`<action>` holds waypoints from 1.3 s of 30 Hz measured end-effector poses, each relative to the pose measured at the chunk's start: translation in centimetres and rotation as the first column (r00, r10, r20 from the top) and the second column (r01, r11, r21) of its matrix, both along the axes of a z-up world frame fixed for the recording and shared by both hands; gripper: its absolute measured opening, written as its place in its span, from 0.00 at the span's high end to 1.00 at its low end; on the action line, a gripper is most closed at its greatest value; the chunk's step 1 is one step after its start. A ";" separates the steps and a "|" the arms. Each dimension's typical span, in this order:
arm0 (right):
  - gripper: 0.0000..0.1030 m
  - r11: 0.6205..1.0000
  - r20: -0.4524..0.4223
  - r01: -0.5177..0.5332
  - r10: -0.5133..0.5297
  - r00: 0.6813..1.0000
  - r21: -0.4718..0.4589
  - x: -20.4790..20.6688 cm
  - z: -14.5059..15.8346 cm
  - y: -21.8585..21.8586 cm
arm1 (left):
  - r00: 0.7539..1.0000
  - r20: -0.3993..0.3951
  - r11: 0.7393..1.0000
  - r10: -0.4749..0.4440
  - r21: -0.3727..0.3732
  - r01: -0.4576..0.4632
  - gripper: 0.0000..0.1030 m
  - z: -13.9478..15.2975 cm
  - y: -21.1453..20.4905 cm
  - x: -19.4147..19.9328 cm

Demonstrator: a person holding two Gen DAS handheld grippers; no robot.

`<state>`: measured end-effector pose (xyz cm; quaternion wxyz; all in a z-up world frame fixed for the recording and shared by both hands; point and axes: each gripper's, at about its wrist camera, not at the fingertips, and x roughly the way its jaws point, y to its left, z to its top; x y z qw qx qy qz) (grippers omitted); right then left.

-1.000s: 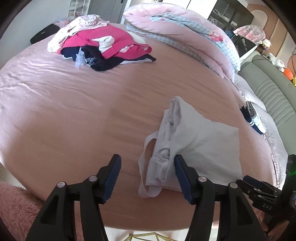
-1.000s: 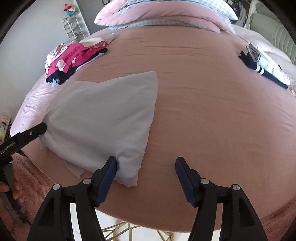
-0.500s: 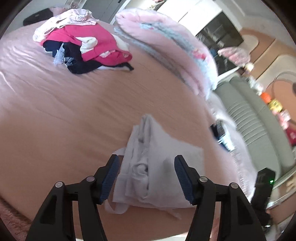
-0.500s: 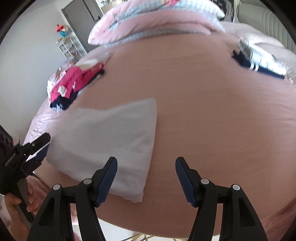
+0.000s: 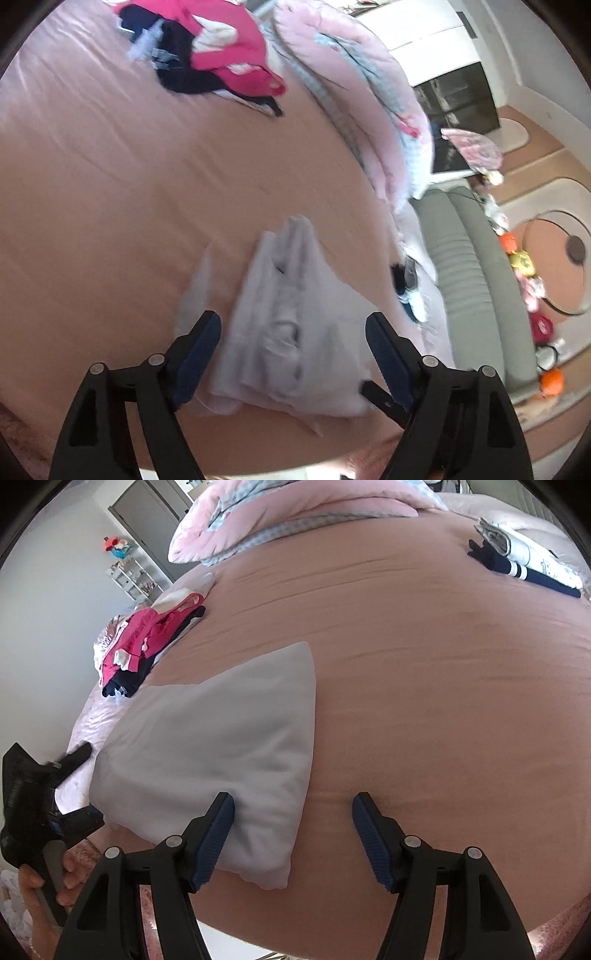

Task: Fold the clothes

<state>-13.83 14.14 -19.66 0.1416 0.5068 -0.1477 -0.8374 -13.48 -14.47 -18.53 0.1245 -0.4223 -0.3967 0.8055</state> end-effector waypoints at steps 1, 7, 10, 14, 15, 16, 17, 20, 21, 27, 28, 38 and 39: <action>0.35 1.000 0.000 -0.001 0.001 1.000 -0.004 0.1 0.0 0.1 | 1.000 0.016 0.999 -0.010 -0.032 0.010 0.22 0.0 0.4 0.0; 0.35 0.999 0.007 -0.021 0.022 1.000 -0.031 -0.1 -0.3 0.0 | 0.996 0.070 0.994 -0.051 -0.088 0.057 0.20 -0.9 1.9 -0.9; 0.35 0.998 0.014 -0.039 0.039 0.999 -0.052 -0.4 -0.5 -0.1 | 0.996 0.073 0.996 -0.052 -0.067 0.057 0.18 -1.4 1.9 -1.2; 0.35 0.996 0.016 -0.046 0.048 0.999 -0.072 -0.6 -0.6 -0.4 | 0.996 0.066 0.995 -0.064 -0.070 0.068 0.17 -1.4 2.1 -1.6; 0.35 0.996 0.017 -0.047 0.048 0.999 -0.079 -0.6 -0.6 -0.4 | 0.996 0.064 0.995 -0.067 -0.072 0.072 0.17 -1.4 2.2 -1.6; 0.36 0.995 0.018 -0.047 0.049 0.999 -0.085 -0.6 -0.7 -0.4 | 0.996 0.061 0.994 -0.071 -0.075 0.076 0.17 -1.3 2.3 -1.7; 0.39 0.995 0.019 -0.048 0.050 0.999 -0.091 -0.6 -0.7 -0.4 | 0.996 0.054 0.994 -0.077 -0.075 0.081 0.17 -1.3 2.4 -1.7; 0.53 0.993 0.023 -0.050 0.052 0.998 -0.110 -0.7 -0.8 -0.5 | 0.996 0.030 0.993 -0.088 -0.083 0.090 0.43 -1.0 2.5 -1.5; 0.53 0.992 0.024 -0.050 0.053 0.998 -0.116 -0.7 -0.8 -0.6 | 0.996 0.019 0.992 -0.086 -0.089 0.087 0.47 -0.8 2.5 -1.4; 0.43 0.987 0.031 -0.053 0.058 0.998 -0.153 -0.7 -1.0 -0.7 | 0.999 -0.009 0.999 -0.034 -0.035 0.033 0.65 -0.7 1.2 -0.7; 0.40 0.987 0.032 -0.053 0.058 0.998 -0.155 -0.8 -1.0 -0.8 | 0.999 0.012 0.999 -0.035 0.008 0.035 0.61 -1.3 0.9 -1.0; 0.66 0.988 0.014 -0.027 0.030 0.999 -0.150 -0.6 -0.7 -1.6 | 0.997 0.022 0.995 -0.074 -0.072 0.075 0.52 -1.3 2.4 -1.8; 0.67 0.987 0.014 -0.028 0.030 0.999 -0.160 -0.4 -0.5 -1.5 | 0.997 0.008 0.994 -0.071 -0.079 0.072 0.55 -1.0 2.4 -1.7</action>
